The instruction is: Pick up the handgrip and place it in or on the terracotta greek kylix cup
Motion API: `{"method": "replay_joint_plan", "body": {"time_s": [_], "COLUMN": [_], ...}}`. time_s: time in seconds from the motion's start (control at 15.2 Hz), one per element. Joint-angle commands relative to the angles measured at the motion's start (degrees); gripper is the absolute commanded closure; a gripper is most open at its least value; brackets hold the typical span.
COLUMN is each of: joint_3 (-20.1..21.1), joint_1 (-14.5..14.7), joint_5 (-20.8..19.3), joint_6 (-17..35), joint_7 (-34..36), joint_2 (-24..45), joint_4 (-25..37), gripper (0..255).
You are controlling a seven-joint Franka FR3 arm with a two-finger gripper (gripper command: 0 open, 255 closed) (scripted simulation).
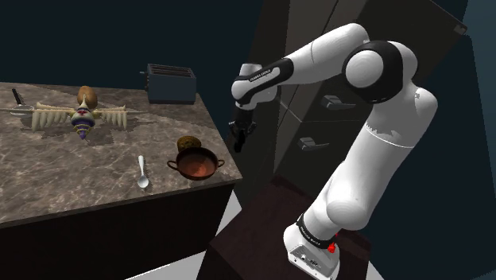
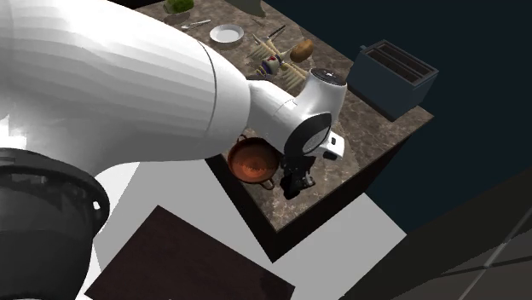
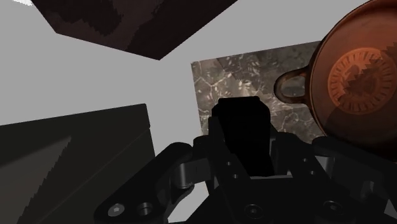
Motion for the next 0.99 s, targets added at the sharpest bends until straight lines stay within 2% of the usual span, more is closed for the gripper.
{"method": "replay_joint_plan", "body": {"time_s": [0.0, 0.4, 0.92], "joint_3": [-0.1, -0.2, 5.0], "joint_1": [0.1, 0.2, 5.8], "joint_5": [-0.5, -1.6, 1.3], "joint_6": [-1.6, -5.3, -7.8], "joint_7": [0.3, 1.1, 10.5], "joint_2": [-1.2, -3.8, -0.9], "joint_4": [0.4, 1.8, 7.2], "gripper": [255, 255, 255]}}
